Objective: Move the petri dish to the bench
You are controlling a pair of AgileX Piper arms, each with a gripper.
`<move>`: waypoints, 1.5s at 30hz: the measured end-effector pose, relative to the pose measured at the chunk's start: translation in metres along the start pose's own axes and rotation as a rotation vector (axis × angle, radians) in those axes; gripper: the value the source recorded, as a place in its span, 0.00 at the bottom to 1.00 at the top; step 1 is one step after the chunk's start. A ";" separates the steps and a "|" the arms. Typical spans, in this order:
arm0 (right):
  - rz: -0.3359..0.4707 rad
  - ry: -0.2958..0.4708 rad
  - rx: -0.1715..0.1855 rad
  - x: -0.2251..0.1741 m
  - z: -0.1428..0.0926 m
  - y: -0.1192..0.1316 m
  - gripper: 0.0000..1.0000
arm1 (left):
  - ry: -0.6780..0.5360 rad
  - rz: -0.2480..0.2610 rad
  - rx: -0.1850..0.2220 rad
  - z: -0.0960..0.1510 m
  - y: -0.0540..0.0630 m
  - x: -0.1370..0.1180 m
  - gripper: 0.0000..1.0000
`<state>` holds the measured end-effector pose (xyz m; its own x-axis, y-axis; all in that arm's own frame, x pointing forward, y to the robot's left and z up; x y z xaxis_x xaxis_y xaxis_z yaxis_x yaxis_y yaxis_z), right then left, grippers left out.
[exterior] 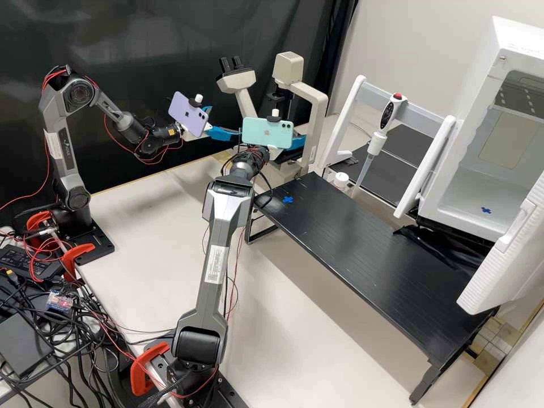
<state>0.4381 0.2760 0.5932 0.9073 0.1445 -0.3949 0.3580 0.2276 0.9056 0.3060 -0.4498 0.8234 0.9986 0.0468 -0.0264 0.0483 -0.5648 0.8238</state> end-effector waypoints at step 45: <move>-0.100 0.013 0.026 -0.008 -0.004 0.001 0.00 | 0.000 0.000 0.000 0.000 0.000 0.000 1.00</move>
<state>0.4306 0.2787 0.5963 0.8640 0.1347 -0.4852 0.4523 0.2160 0.8653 0.3060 -0.4498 0.8234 0.9986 0.0468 -0.0264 0.0483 -0.5648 0.8238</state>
